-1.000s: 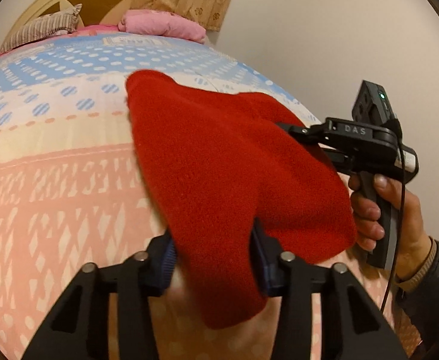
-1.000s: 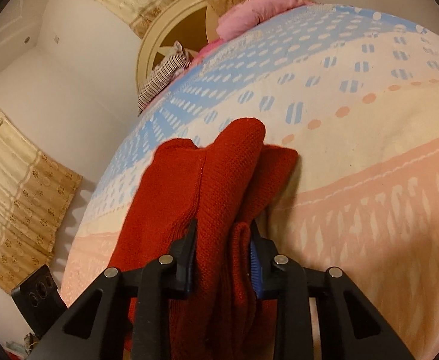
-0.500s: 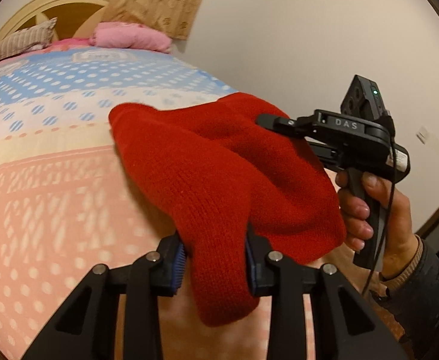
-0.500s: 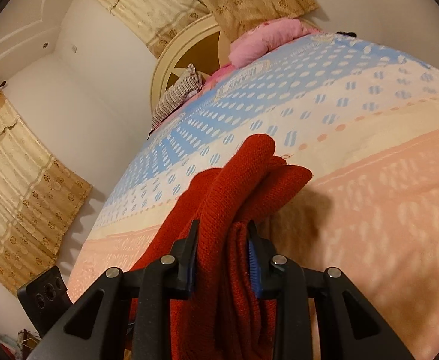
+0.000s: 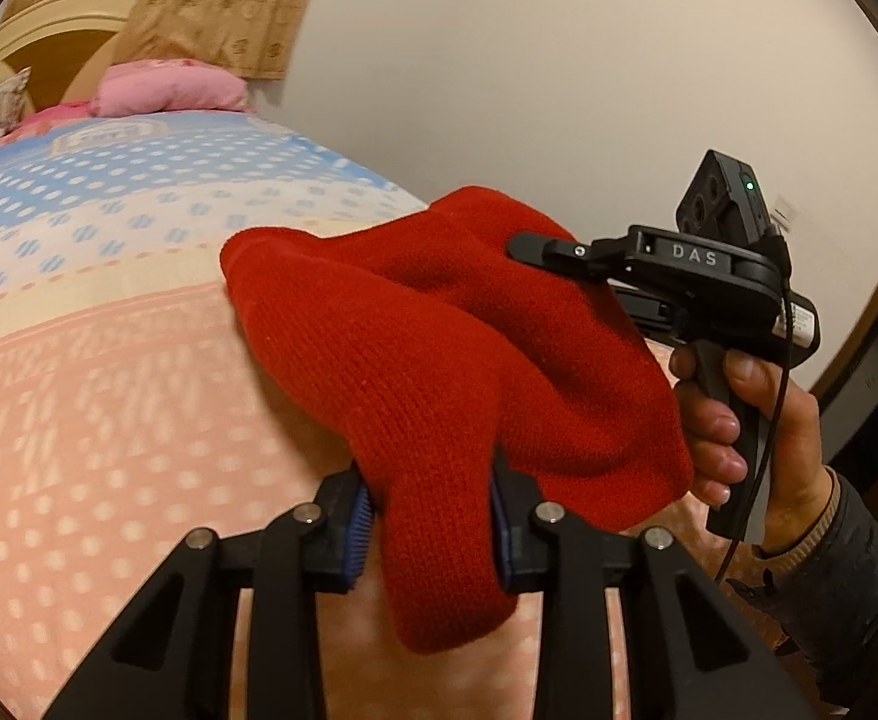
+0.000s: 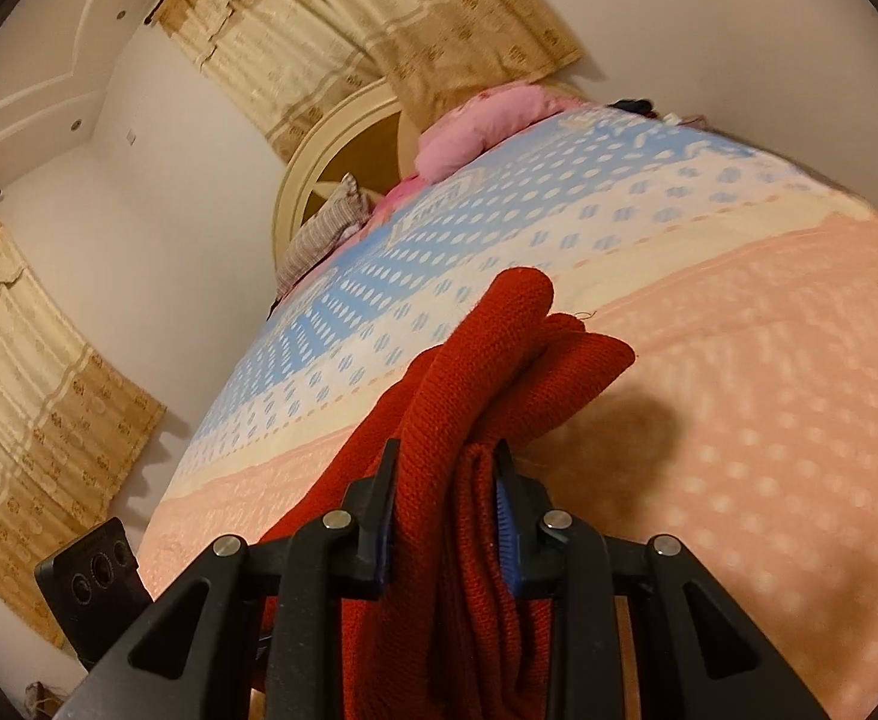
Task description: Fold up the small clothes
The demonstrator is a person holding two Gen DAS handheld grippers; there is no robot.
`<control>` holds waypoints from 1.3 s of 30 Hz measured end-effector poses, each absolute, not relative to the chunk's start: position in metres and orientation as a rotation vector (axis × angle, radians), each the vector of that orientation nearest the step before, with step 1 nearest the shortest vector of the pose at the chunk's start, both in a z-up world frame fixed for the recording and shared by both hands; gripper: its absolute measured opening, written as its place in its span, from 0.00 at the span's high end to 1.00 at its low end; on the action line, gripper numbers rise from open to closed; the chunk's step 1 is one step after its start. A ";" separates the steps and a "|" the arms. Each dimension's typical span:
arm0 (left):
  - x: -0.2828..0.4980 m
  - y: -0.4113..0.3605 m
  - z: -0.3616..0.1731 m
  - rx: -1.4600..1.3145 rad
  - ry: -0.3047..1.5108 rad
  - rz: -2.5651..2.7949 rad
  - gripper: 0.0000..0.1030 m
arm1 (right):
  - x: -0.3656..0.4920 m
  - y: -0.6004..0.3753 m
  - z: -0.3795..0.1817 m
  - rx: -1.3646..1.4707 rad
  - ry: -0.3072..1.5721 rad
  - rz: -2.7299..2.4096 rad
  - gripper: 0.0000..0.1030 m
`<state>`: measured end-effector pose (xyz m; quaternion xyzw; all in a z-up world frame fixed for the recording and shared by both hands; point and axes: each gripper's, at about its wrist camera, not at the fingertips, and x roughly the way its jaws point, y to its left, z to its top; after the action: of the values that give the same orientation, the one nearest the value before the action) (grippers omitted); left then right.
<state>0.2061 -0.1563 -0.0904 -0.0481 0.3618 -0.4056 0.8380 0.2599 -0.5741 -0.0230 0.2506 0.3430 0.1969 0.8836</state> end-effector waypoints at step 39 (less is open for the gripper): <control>0.148 -0.274 -0.083 0.107 0.738 -1.024 0.68 | 0.136 -0.719 -0.024 0.629 0.625 0.187 0.74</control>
<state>0.1483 -0.2740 -0.0830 0.0498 0.3447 -0.4783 0.8062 0.1358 -0.7194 -0.0241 0.3040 0.3021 0.0905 0.8990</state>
